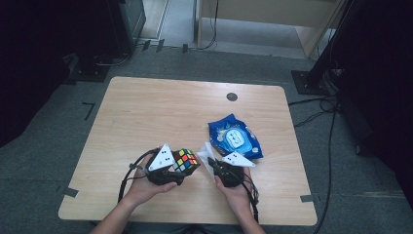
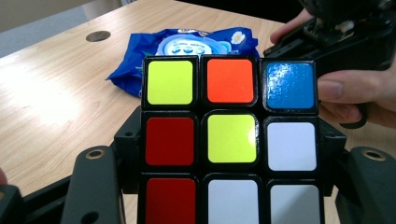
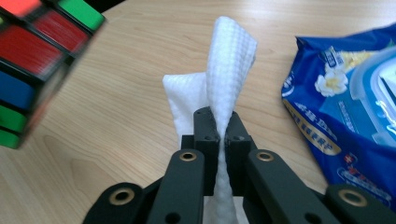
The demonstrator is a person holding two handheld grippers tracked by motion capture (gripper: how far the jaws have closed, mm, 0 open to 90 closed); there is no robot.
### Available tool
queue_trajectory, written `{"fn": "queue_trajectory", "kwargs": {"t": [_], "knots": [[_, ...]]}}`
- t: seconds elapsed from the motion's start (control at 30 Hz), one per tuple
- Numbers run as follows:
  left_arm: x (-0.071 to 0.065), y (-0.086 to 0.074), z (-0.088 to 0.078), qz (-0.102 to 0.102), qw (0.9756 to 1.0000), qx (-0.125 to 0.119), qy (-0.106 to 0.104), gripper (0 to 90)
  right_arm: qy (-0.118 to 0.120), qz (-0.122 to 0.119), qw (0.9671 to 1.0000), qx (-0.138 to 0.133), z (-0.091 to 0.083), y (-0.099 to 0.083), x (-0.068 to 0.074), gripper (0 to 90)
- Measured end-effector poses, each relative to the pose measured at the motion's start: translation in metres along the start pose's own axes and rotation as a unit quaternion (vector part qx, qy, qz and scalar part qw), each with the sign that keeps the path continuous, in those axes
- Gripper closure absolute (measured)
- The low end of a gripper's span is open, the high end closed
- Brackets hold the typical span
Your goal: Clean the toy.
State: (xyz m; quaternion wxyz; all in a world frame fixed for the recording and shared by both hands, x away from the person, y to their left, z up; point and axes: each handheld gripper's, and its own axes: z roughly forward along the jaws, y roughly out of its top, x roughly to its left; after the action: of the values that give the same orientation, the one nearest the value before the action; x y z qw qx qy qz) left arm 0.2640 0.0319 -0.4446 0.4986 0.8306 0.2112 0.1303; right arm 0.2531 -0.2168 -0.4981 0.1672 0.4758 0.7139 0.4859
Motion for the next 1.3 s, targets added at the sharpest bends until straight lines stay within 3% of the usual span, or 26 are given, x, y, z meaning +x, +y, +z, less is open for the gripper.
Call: {"fn": "queue_trajectory", "kwargs": {"t": [0.1,0.23,0.4,0.47,0.63,0.7,0.77,0.83,0.97,1.1,1.2,1.3], "knots": [[0.003,0.000,-0.001,-0.008,1.0000,-0.003,0.003,33.9,0.000,0.010,0.9999,0.006,0.002,-0.001,-0.003,65.4],[0.009,0.000,-0.004,-0.027,0.9996,-0.009,0.006,33.9,0.014,-0.011,0.9996,-0.020,-0.001,0.001,0.002,50.1],[0.018,-0.001,-0.008,-0.067,0.9975,-0.017,0.013,33.9,0.083,-0.020,0.9956,-0.040,-0.003,0.004,0.019,43.9],[0.020,-0.001,-0.009,-0.075,0.9969,-0.021,0.010,33.9,0.095,-0.027,0.9945,-0.034,0.000,0.002,0.027,45.7],[0.018,0.000,-0.008,-0.080,0.9964,-0.028,-0.008,33.8,0.070,-0.045,0.9957,-0.041,0.004,0.000,0.040,65.8],[0.015,0.000,-0.006,-0.074,0.9968,-0.022,-0.022,33.8,0.063,-0.023,0.9966,-0.048,0.003,0.002,0.039,74.6],[0.011,0.000,-0.003,-0.065,0.9974,-0.015,-0.029,33.8,0.079,-0.004,0.9950,-0.061,0.000,0.003,0.036,79.7],[0.007,0.000,0.001,-0.057,0.9976,-0.013,-0.037,33.8,0.085,0.000,0.9940,-0.069,-0.002,0.004,0.035,84.5],[0.005,0.000,0.002,-0.046,0.9979,-0.009,-0.045,33.7,0.078,0.006,0.9936,-0.082,-0.008,0.005,0.032,90.0],[0.006,-0.001,0.003,-0.046,0.9974,-0.002,-0.055,33.7,0.083,0.005,0.9918,-0.097,-0.014,0.009,0.029,90.0],[0.008,-0.002,0.003,-0.049,0.9972,-0.001,-0.056,33.6,0.087,-0.007,0.9905,-0.106,-0.017,0.011,0.031,90.0],[0.009,-0.002,0.002,-0.049,0.9968,0.002,-0.064,33.6,0.077,-0.036,0.9900,-0.113,-0.021,0.013,0.035,90.0]]}}
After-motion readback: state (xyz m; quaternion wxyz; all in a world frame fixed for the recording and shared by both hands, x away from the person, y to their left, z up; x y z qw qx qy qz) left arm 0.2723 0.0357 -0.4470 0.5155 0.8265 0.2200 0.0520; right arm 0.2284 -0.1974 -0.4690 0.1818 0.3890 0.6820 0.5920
